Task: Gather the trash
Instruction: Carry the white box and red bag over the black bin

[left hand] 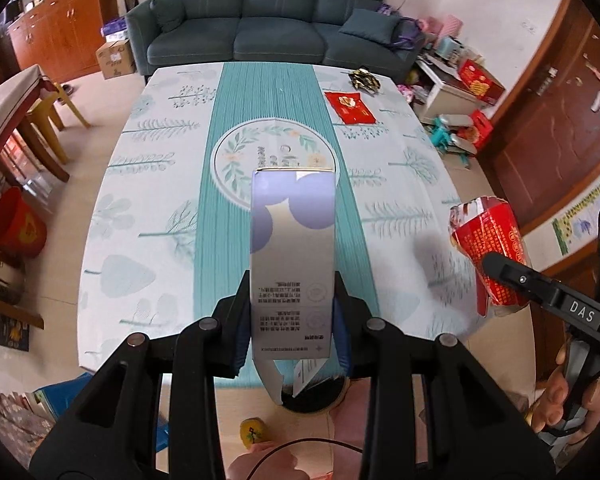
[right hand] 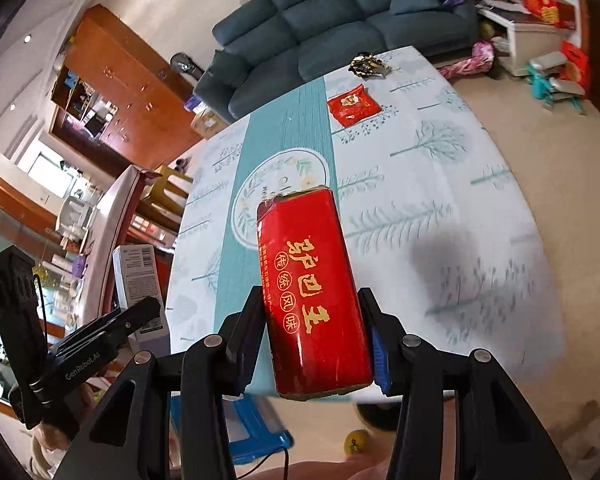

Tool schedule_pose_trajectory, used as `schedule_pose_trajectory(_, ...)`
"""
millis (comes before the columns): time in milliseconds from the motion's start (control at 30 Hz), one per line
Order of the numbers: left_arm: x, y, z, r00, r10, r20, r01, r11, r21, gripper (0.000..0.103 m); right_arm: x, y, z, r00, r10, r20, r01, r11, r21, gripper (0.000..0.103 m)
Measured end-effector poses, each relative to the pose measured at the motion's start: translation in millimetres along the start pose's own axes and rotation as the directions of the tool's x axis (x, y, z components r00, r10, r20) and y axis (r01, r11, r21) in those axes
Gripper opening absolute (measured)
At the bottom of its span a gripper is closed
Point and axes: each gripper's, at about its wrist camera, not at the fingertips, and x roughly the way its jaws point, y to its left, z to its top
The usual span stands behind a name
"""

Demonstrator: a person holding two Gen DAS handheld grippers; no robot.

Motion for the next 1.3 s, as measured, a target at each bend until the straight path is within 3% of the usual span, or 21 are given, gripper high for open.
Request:
schedule_pose_trajectory(200, -20, 22, -46, 1.0, -0.026, -0.01, 0.026, 0.997, 0.077, 0.03, -19, 18, -76, 0.998, -0.057, 0.02, 0.055, 0.997, 0.05, 0.045)
schedule_pose_trajectory(367, -15, 27, -81, 0.996, -0.042, -0.083, 0.051, 0.992, 0.119, 0.031, -24, 21, -136, 0.995, -0.1, -0.02, 0.101, 0.991, 0.093, 0.045)
schedule_pose_trajectory(667, 19, -8, -136, 0.972, -0.048, -0.23, 0.102, 0.967, 0.232, 0.031, -7, -21, -201, 0.982, -0.132, -0.136, 0.159, 0.964, 0.212, 0.045)
schedule_pose_trajectory(933, 81, -49, -196, 0.931, -0.051, -0.361, 0.171, 0.936, 0.308, 0.031, 44, -78, -254, 0.966, -0.121, -0.23, 0.191, 0.931, 0.31, 0.045)
schedule_pose_trajectory(1300, 216, -82, -282, 0.895, 0.056, -0.442, 0.132, 0.914, 0.384, 0.031, 152, -161, -312, 0.94, -0.142, -0.31, 0.237, 0.925, 0.297, 0.046)
